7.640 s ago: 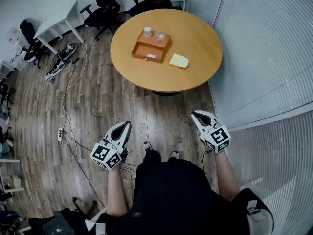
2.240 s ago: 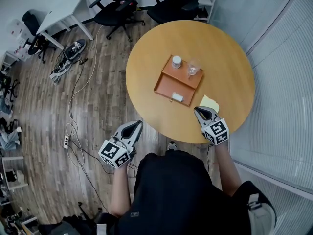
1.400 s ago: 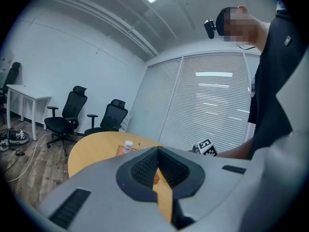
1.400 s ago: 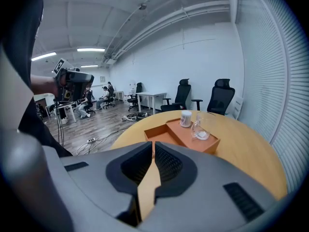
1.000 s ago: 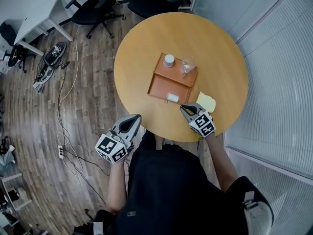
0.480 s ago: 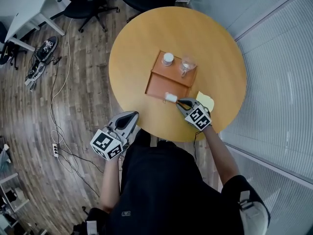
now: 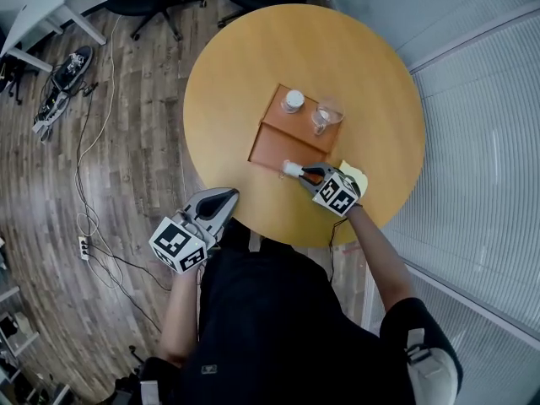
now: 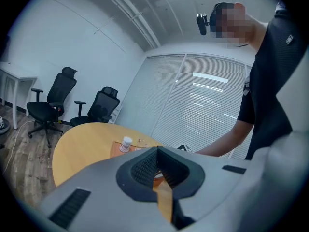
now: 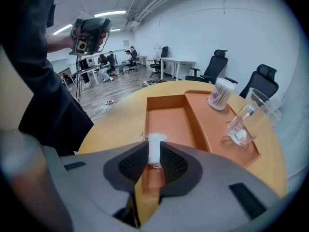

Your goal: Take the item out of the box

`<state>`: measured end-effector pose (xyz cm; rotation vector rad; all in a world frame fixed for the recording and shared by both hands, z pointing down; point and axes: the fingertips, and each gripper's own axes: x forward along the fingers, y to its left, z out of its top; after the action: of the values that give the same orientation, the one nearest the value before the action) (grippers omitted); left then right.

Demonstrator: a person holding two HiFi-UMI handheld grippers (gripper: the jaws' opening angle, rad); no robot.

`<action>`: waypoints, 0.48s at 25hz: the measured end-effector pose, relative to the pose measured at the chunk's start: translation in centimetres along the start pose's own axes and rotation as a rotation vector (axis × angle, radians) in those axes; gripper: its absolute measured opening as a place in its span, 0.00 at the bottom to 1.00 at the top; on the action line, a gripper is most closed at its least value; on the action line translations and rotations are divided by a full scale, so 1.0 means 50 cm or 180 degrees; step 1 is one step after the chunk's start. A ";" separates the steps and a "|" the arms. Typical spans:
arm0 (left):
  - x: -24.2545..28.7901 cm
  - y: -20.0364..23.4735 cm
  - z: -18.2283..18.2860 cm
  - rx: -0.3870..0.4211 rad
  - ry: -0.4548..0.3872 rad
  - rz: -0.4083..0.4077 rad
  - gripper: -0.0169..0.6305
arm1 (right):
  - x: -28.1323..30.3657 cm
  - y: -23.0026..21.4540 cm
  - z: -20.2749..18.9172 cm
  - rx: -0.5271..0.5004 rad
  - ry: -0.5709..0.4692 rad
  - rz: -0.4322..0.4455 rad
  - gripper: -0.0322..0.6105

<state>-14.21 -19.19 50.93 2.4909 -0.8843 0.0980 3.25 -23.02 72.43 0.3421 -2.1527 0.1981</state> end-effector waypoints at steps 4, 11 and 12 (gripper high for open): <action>0.006 0.006 -0.009 -0.0036 0.0022 -0.0036 0.04 | 0.025 -0.006 -0.004 -0.0093 0.0125 0.0084 0.18; 0.004 0.021 -0.020 -0.0099 0.0023 -0.0012 0.04 | 0.058 -0.007 -0.004 -0.0092 0.0215 0.0211 0.22; 0.005 0.023 -0.019 -0.0103 0.0028 -0.0009 0.04 | 0.060 -0.009 -0.005 -0.0093 0.0240 0.0243 0.22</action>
<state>-14.61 -19.64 52.32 2.4599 -0.8718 0.0930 1.96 -23.88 75.05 0.2323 -2.0936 0.2191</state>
